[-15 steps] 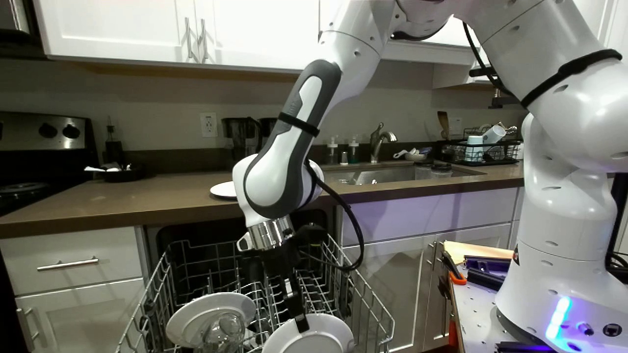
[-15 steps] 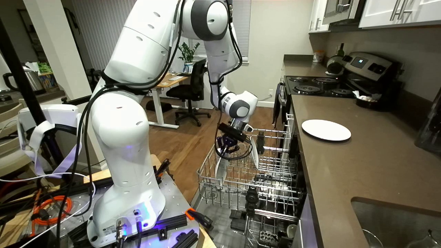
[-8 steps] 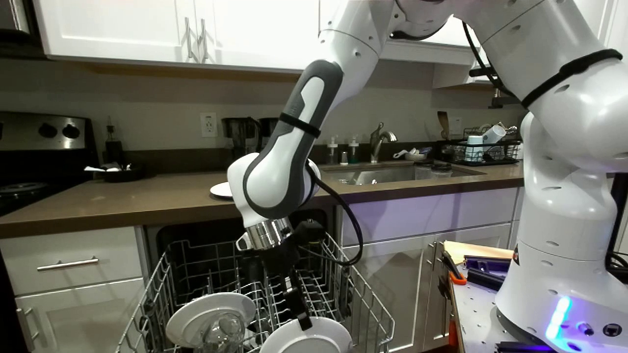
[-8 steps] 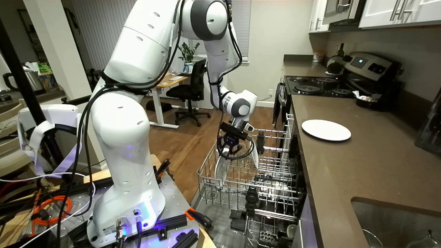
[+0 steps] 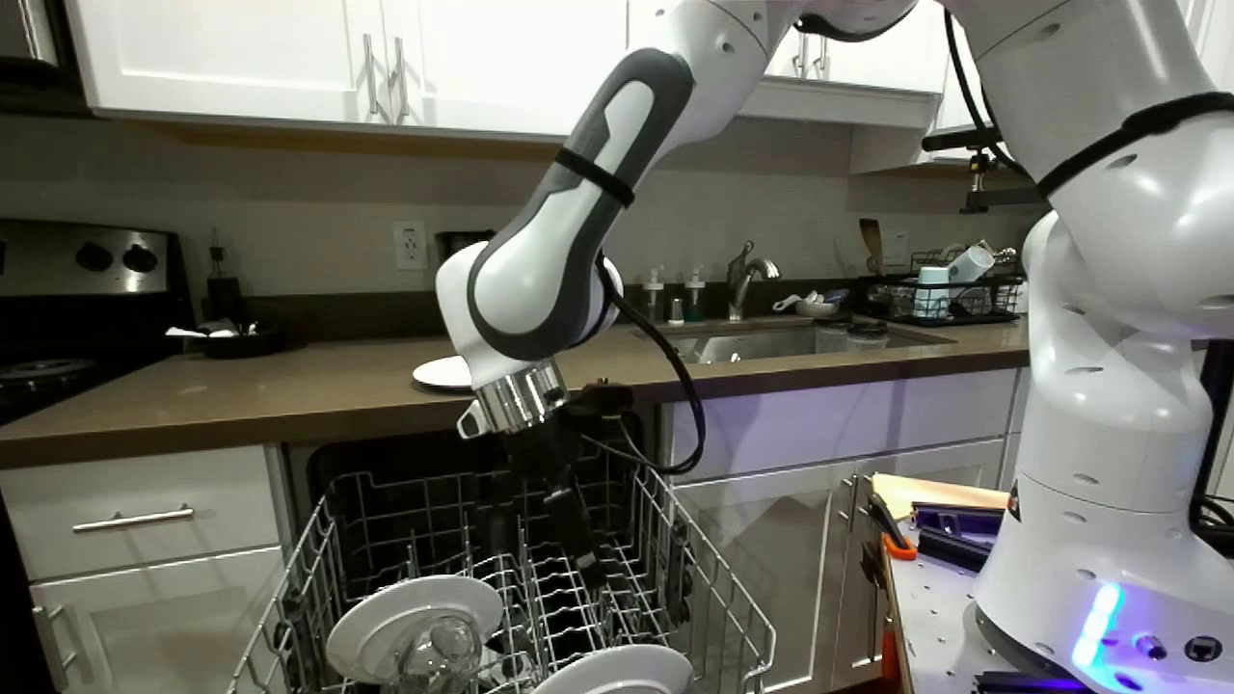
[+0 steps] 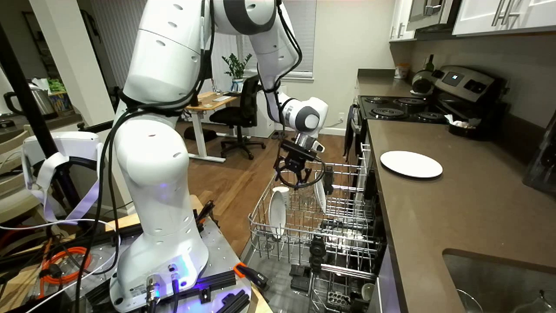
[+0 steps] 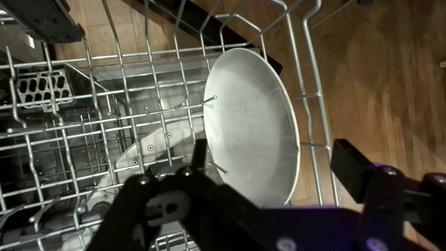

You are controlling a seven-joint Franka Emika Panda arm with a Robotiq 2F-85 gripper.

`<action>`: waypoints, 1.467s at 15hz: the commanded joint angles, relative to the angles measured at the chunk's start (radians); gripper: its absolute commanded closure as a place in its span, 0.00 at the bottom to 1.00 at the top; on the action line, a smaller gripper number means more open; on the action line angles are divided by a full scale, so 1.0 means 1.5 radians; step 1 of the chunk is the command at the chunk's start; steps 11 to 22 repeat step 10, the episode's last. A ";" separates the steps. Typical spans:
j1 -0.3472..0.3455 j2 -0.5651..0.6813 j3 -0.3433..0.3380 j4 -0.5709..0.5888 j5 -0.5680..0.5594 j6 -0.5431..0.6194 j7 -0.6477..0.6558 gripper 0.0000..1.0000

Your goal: Move the plate from the left side of the dishwasher to the right side.

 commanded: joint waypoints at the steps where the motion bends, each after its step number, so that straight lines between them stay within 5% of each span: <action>1: -0.002 -0.074 -0.003 -0.033 0.000 -0.006 0.006 0.00; 7: 0.000 -0.144 -0.012 -0.059 0.004 -0.006 0.000 0.00; 22: 0.004 -0.121 -0.015 -0.037 0.002 -0.003 -0.001 0.00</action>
